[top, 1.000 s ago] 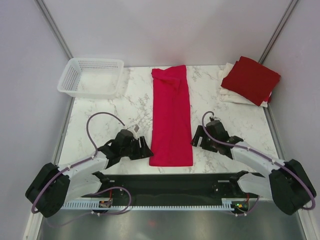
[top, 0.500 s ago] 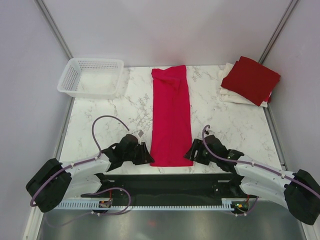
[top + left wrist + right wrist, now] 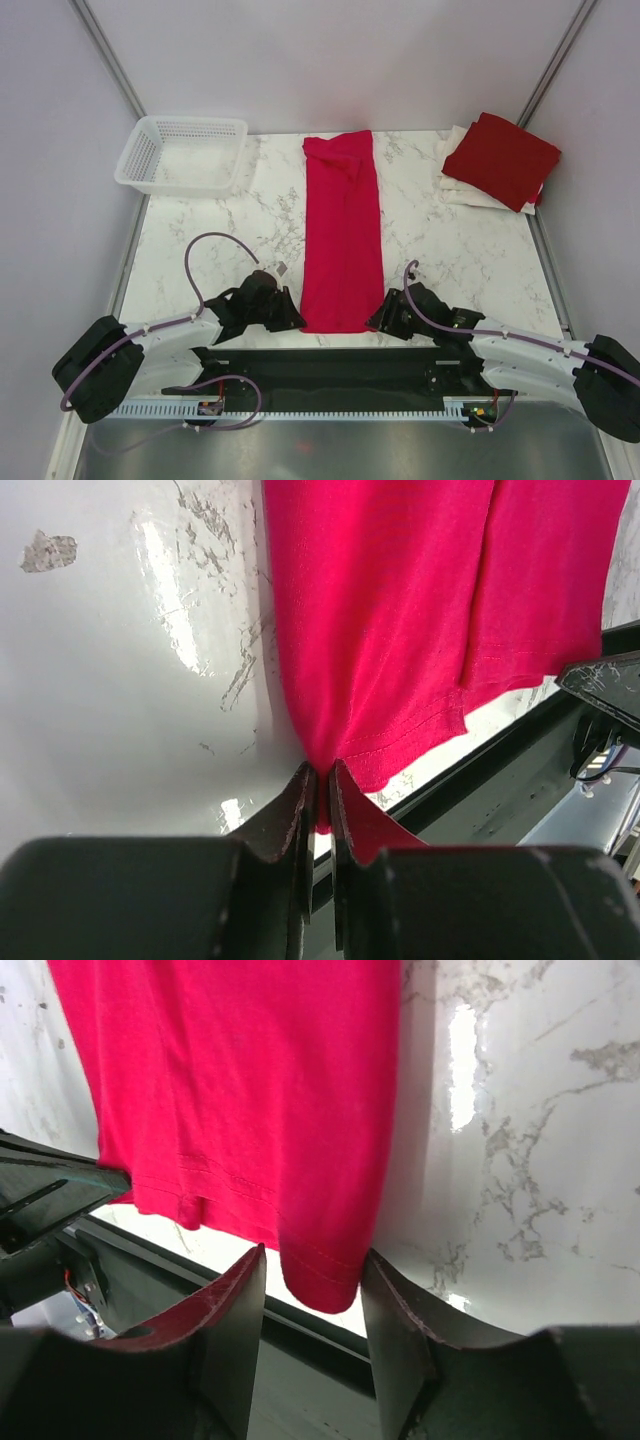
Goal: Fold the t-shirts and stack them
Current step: Fold the tshirt
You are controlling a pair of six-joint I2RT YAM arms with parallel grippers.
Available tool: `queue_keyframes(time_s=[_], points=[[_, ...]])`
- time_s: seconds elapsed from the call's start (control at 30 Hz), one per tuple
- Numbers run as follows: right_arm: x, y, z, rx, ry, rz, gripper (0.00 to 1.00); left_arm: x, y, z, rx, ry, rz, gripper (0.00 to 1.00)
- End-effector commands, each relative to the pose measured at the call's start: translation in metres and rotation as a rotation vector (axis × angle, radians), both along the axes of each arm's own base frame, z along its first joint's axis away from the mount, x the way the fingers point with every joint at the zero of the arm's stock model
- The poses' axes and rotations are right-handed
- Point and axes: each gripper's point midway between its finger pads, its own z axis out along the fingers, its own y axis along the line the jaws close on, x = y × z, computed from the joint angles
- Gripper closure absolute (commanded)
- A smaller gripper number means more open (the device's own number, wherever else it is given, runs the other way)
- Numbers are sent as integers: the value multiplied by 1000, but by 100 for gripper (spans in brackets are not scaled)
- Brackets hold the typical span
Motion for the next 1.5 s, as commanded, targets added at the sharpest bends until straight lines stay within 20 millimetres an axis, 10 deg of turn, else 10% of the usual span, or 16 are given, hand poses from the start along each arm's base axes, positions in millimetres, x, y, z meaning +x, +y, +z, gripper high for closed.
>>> queue_keyframes(time_s=[0.0, 0.27, 0.6, 0.87, 1.13, 1.47], points=[[-21, -43, -43, -198, 86, -37, 48, 3, -1, 0, -1, -8, 20, 86], [-15, -52, -41, -217, 49, -75, 36, 1, 2, -5, 12, -1, 26, 92], [-19, -51, -42, -206, 55, -52, 100, 2, 1, -2, 17, -11, 16, 97], [-23, -67, -24, -272, 47, -49, 100, -16, -2, 12, 88, 55, -25, 98], [-16, -53, 23, -233, -16, -15, 100, -27, -16, 47, 107, 76, -58, 98], [60, -39, 114, -385, -260, -46, 100, 40, -38, 112, 119, -75, -81, 93]])
